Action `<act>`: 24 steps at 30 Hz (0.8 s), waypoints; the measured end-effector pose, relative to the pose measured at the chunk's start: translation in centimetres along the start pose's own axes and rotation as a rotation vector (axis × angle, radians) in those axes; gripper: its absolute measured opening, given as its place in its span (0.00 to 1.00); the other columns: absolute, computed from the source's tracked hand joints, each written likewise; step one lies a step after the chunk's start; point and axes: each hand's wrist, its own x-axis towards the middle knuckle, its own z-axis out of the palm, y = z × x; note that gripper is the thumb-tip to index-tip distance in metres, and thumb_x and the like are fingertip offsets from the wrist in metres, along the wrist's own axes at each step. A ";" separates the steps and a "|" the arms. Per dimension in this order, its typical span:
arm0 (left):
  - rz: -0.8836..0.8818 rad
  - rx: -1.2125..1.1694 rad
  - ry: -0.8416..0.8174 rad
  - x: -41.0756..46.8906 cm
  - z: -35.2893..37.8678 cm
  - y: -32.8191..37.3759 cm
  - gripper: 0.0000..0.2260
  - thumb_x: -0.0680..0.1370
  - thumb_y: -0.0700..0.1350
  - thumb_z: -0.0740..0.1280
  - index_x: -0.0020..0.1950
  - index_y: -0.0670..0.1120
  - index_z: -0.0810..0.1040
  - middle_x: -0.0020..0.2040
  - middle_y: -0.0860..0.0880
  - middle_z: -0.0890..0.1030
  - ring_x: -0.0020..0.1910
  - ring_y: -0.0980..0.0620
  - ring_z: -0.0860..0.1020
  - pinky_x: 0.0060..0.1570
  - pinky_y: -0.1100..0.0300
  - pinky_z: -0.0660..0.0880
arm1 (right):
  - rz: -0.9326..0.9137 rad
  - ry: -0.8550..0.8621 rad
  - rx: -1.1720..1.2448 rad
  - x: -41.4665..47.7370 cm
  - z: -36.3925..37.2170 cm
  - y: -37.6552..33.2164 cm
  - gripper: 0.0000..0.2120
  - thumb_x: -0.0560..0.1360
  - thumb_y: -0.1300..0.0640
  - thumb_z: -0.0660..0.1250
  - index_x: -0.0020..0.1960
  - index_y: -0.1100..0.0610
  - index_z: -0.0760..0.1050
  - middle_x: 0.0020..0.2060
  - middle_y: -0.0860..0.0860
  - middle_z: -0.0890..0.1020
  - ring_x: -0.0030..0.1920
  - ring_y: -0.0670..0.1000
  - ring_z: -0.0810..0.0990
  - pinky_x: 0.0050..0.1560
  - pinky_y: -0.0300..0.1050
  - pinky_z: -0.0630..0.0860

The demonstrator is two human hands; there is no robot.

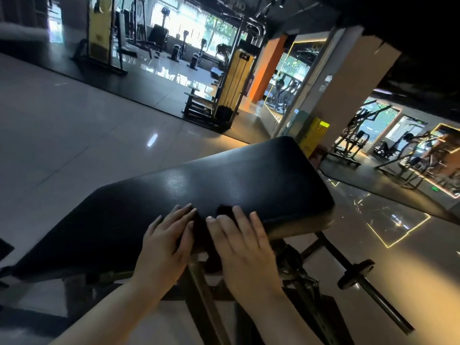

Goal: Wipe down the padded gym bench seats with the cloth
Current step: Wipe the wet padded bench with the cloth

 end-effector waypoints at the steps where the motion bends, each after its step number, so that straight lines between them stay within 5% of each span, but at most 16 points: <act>1: 0.002 0.018 0.006 0.0 0.5 0.5 0.22 0.81 0.61 0.49 0.72 0.58 0.68 0.74 0.60 0.67 0.76 0.65 0.58 0.78 0.47 0.54 | 0.019 0.054 -0.002 -0.6 -0.2 1.7 0.33 0.71 0.50 0.62 0.75 0.54 0.66 0.69 0.53 0.73 0.75 0.61 0.63 0.80 0.57 0.43; 4: 0.000 0.046 0.027 0.4 1.5 2.4 0.24 0.80 0.62 0.48 0.73 0.57 0.69 0.73 0.60 0.68 0.75 0.66 0.59 0.78 0.49 0.54 | 0.112 0.227 0.034 -1.9 -1.2 6.2 0.29 0.72 0.58 0.61 0.73 0.55 0.67 0.67 0.54 0.74 0.74 0.62 0.65 0.80 0.58 0.45; 9: 0.018 -0.004 -0.002 1.4 2.8 6.6 0.25 0.80 0.62 0.49 0.71 0.56 0.73 0.72 0.60 0.71 0.73 0.59 0.67 0.74 0.47 0.63 | 0.450 0.463 0.333 -1.3 -2.2 7.9 0.24 0.79 0.57 0.57 0.75 0.56 0.64 0.69 0.56 0.70 0.76 0.61 0.62 0.80 0.60 0.44; 13: 0.150 -0.026 -0.051 1.9 5.0 9.1 0.19 0.83 0.55 0.53 0.70 0.54 0.74 0.69 0.58 0.75 0.69 0.59 0.72 0.70 0.45 0.69 | 0.239 0.314 0.186 -1.0 -1.6 6.0 0.32 0.72 0.52 0.66 0.75 0.52 0.66 0.68 0.56 0.74 0.74 0.63 0.64 0.79 0.62 0.42; 17: 0.152 -0.023 0.012 1.6 5.8 8.9 0.18 0.84 0.53 0.53 0.71 0.54 0.73 0.66 0.59 0.77 0.66 0.57 0.75 0.67 0.44 0.71 | 0.077 0.224 0.134 -2.2 -1.7 7.7 0.31 0.72 0.52 0.64 0.76 0.50 0.67 0.69 0.52 0.73 0.74 0.60 0.64 0.79 0.60 0.41; 21: 0.118 0.003 0.024 1.3 6.1 9.1 0.18 0.84 0.57 0.52 0.71 0.57 0.72 0.68 0.60 0.75 0.69 0.56 0.72 0.67 0.45 0.72 | 0.055 0.280 0.137 -3.8 -1.2 11.5 0.42 0.65 0.53 0.74 0.77 0.51 0.64 0.72 0.51 0.68 0.77 0.61 0.60 0.79 0.62 0.40; 24: 0.072 0.027 0.042 1.0 6.3 9.7 0.19 0.83 0.60 0.51 0.71 0.61 0.71 0.70 0.61 0.73 0.70 0.55 0.70 0.69 0.43 0.70 | 0.139 0.417 0.338 -3.9 -1.3 12.8 0.34 0.71 0.56 0.68 0.76 0.54 0.63 0.71 0.52 0.68 0.77 0.61 0.61 0.80 0.59 0.42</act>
